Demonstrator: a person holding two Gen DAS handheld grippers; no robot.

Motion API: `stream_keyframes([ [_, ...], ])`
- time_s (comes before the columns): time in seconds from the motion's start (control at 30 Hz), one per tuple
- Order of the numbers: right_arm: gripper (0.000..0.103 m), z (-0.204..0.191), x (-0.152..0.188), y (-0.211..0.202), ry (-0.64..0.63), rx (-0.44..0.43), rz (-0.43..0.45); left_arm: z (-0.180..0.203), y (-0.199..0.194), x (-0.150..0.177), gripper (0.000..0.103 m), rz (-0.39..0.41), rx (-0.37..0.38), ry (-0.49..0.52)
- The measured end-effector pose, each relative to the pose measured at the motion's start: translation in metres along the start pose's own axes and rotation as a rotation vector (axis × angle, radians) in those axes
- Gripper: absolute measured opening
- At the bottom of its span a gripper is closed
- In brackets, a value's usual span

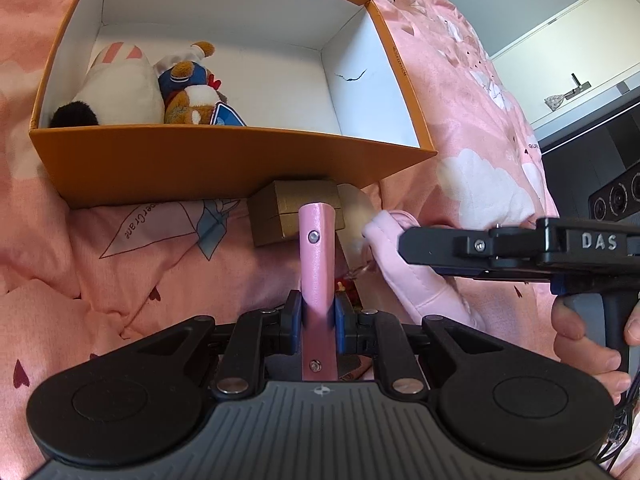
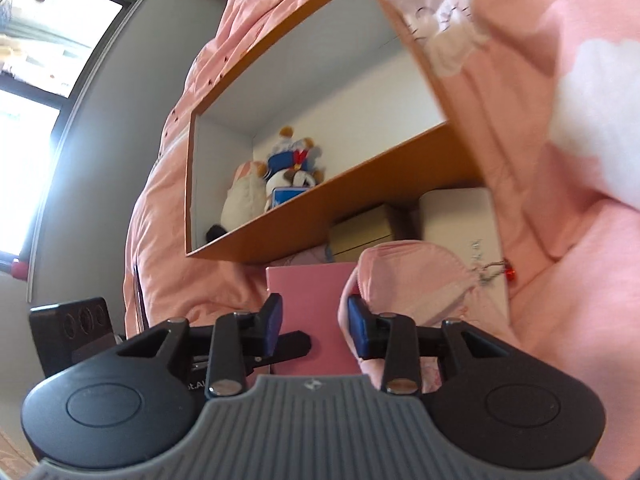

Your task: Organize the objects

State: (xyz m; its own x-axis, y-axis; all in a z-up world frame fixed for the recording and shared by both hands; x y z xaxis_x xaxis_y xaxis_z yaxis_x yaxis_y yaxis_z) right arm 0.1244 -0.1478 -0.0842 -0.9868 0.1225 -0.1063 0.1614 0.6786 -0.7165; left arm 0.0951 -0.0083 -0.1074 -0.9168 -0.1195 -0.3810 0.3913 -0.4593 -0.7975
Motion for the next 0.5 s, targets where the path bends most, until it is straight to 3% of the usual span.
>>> stream_keyframes([
  [0.17, 0.054, -0.025, -0.004, 0.000, -0.080, 0.004, 0.036, -0.002, -0.001, 0.001, 0.018, -0.001, -0.001, -0.009],
  [0.4, 0.056, -0.039, 0.016, 0.011, -0.368, 0.329, 0.012, -0.003, 0.000, 0.001, 0.018, -0.001, -0.002, -0.009],
  [0.5, 0.055, -0.047, 0.022, -0.003, -0.409, 0.313, 0.051, -0.003, 0.000, 0.000, 0.018, -0.002, -0.002, -0.009],
])
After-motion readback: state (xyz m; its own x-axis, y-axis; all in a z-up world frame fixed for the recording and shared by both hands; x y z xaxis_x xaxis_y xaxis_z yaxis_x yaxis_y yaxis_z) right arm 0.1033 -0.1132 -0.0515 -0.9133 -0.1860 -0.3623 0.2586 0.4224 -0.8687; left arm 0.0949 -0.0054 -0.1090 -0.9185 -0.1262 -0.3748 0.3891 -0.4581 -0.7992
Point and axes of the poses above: each gripper's, at about its wrist camera, not at the fingertips, and y roughly the way its jaws point, z to its right, x to its underside, the point moved 8 cm from there along y, roughly the way its jaws point, and after that the axes turned 10 degrees about y, right-handed, at the moved point
